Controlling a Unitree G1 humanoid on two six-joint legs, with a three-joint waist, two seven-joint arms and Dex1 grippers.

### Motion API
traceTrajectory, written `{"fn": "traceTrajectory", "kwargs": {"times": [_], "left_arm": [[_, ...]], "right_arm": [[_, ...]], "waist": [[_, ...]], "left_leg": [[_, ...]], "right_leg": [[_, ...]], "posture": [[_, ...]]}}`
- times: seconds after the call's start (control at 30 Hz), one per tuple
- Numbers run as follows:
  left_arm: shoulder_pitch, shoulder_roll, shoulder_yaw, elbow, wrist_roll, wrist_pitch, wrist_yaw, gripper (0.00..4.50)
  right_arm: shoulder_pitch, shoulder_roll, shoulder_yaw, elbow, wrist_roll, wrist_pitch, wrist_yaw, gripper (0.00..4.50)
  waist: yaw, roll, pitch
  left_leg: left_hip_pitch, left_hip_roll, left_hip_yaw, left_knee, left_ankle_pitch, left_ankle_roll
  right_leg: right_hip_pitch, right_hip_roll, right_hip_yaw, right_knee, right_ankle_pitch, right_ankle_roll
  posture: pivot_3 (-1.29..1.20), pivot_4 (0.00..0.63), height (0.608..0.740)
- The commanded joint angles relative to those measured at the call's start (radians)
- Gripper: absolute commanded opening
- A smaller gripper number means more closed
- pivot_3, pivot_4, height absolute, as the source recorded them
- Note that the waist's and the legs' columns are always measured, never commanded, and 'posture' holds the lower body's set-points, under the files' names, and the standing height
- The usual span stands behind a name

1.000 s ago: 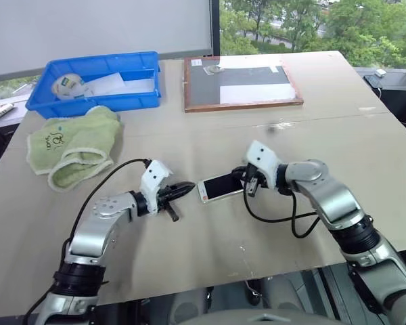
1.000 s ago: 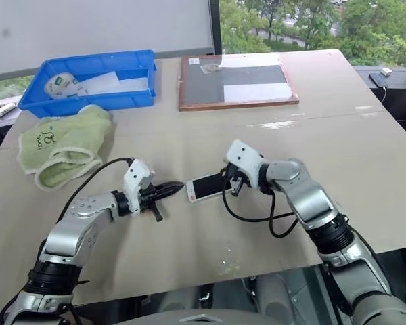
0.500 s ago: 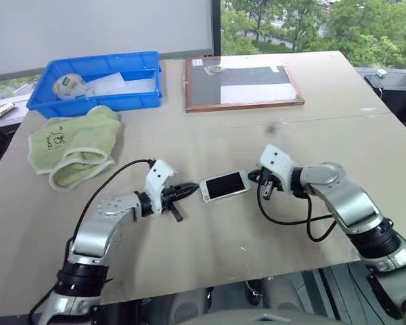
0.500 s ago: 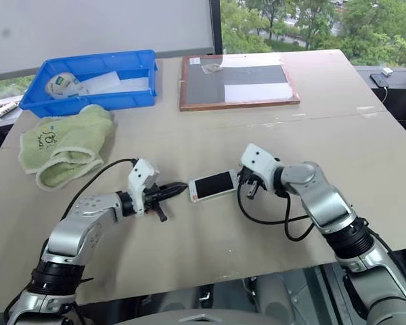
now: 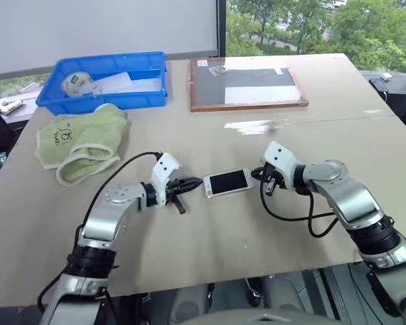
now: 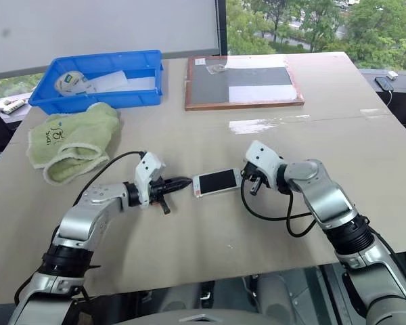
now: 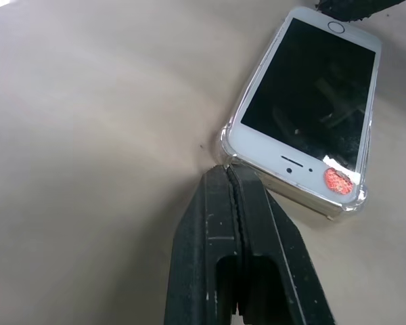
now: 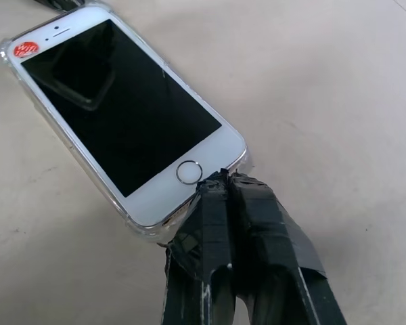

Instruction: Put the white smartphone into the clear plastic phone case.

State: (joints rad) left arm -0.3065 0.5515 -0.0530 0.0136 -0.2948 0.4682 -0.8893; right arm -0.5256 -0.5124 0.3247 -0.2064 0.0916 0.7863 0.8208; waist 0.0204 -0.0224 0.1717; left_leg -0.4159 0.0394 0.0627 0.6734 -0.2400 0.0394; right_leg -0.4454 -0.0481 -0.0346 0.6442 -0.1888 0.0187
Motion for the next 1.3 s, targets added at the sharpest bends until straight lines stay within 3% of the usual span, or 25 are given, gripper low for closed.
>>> {"fn": "traceTrajectory", "kwargs": {"times": [0.03,0.2,0.33,0.53,0.8,1.3], "left_arm": [[-0.060,-0.028,-0.017,0.038,0.021,-0.049,0.014,0.00],[-0.086,-0.028,0.014,0.073,0.019,-0.069,0.008,0.00],[-0.077,-0.022,0.060,0.020,-0.072,-0.032,-0.050,0.00],[-0.057,-0.025,0.019,-0.041,-0.102,0.005,-0.097,0.00],[-0.081,-0.040,-0.076,0.062,0.013,-0.046,-0.068,0.00],[-0.053,-0.046,-0.076,0.056,0.031,-0.066,-0.043,0.00]], "right_arm": [[0.004,0.004,-0.011,-0.087,0.067,0.014,0.042,0.08],[0.028,-0.018,-0.040,-0.136,0.097,0.055,0.032,0.08],[0.050,-0.025,-0.091,-0.170,0.126,0.068,-0.001,0.08],[0.058,-0.022,-0.123,-0.188,0.152,0.067,-0.033,0.08],[0.028,0.009,-0.052,-0.101,0.123,0.068,-0.077,0.08],[-0.032,0.040,0.080,0.094,0.139,0.211,-0.019,0.08]], "waist": [[-0.004,0.000,0.000],[-0.012,0.000,0.000],[-0.010,-0.001,0.000],[-0.009,-0.001,0.000],[-0.010,-0.001,0.000],[-0.022,-0.006,-0.012]], "left_leg": [[0.000,0.000,0.000,0.000,0.000,0.000],[-0.001,0.000,0.002,0.000,0.000,0.000],[-0.002,0.000,0.001,-0.003,0.000,0.000],[-0.002,0.000,0.002,-0.003,0.000,0.000],[-0.001,-0.001,0.001,-0.002,0.000,0.000],[0.002,0.001,0.002,-0.002,0.000,0.000]], "right_leg": [[0.000,0.000,0.000,0.000,0.000,0.000],[-0.001,0.001,0.001,0.000,0.001,0.002],[-0.002,0.001,0.001,-0.002,0.002,0.004],[-0.002,0.001,0.001,-0.003,-0.001,0.002],[-0.001,0.002,0.001,-0.002,-0.001,0.002],[0.000,0.002,0.002,-0.001,-0.001,0.001]], "posture": [[0.00,0.150,0.740],[0.00,0.150,0.740],[0.00,0.150,0.740],[0.00,0.150,0.740],[0.00,0.150,0.740],[0.00,0.150,0.740]]}}
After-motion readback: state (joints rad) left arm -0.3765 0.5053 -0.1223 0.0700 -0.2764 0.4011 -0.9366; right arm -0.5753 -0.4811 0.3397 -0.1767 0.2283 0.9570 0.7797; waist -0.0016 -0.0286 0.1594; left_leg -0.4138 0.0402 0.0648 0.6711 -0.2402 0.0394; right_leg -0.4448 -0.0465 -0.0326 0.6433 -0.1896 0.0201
